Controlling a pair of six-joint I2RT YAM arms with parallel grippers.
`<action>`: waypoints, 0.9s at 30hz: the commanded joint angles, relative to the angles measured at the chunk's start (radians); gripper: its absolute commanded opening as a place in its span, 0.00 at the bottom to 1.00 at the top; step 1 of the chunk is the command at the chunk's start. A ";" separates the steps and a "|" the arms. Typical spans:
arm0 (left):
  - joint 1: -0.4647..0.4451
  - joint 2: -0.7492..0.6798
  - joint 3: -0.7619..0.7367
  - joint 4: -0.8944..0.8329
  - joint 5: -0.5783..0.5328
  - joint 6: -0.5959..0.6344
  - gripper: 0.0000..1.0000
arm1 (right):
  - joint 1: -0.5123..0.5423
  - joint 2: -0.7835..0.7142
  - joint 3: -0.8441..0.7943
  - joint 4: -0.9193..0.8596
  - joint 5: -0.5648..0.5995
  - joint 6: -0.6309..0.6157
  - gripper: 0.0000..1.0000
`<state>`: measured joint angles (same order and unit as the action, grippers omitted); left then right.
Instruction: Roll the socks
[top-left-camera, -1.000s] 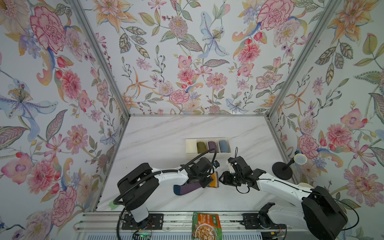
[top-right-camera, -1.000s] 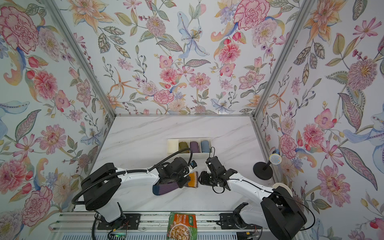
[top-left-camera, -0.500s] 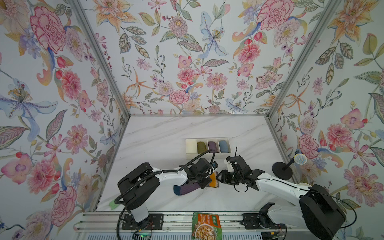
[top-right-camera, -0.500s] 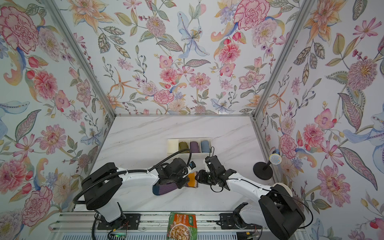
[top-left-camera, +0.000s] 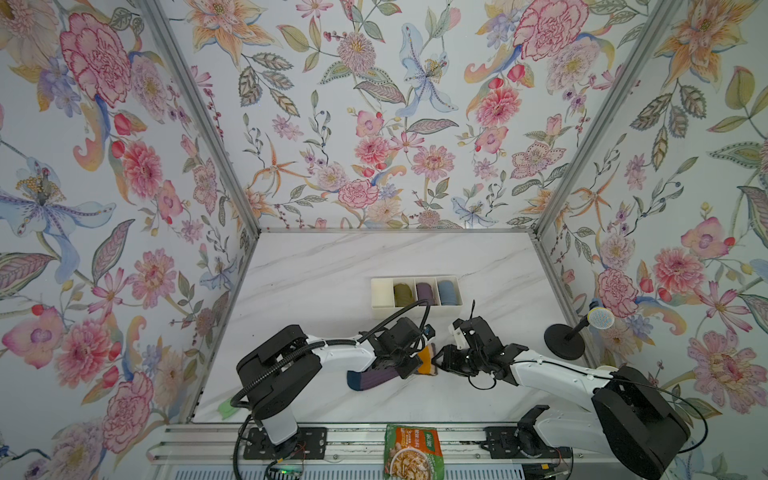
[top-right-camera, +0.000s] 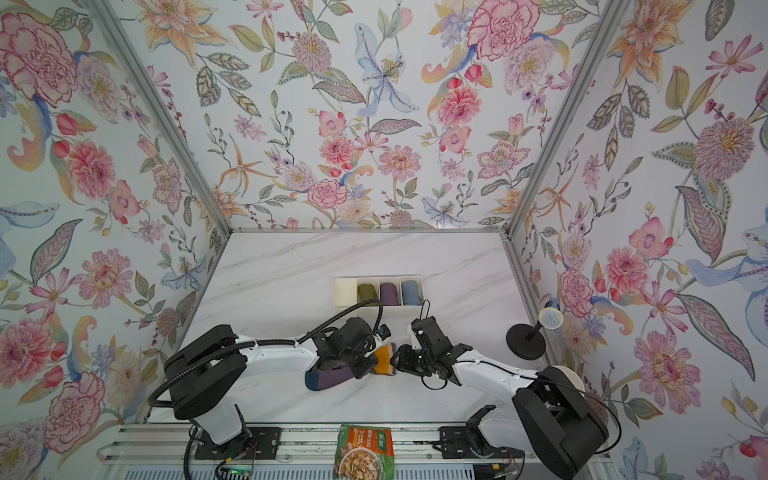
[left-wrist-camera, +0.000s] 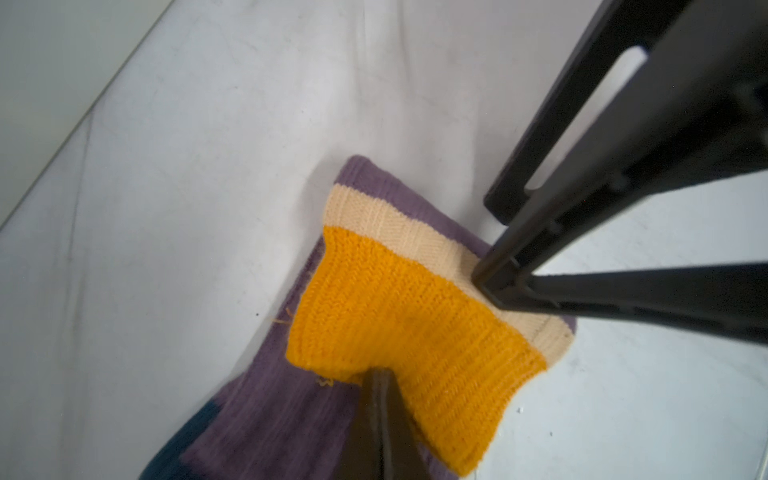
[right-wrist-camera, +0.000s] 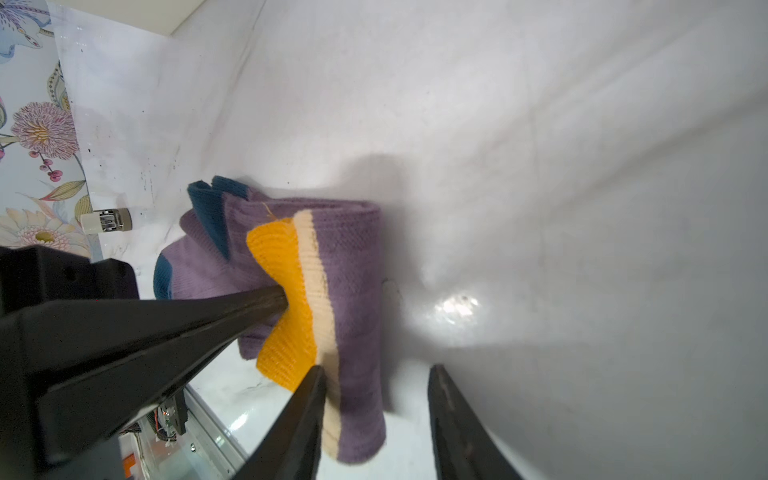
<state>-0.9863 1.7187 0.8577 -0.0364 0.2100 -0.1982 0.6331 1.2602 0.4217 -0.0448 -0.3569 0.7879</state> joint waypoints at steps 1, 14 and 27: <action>0.009 0.016 -0.014 -0.016 0.019 -0.001 0.00 | -0.006 -0.011 -0.025 0.023 -0.009 0.023 0.43; 0.013 0.022 -0.018 -0.015 0.026 0.000 0.00 | -0.022 -0.014 -0.049 0.063 -0.028 0.041 0.43; 0.016 0.025 -0.017 -0.014 0.034 -0.003 0.00 | -0.026 0.007 -0.081 0.146 -0.051 0.068 0.43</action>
<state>-0.9806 1.7233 0.8574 -0.0315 0.2295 -0.1982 0.6136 1.2549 0.3626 0.0845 -0.4023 0.8429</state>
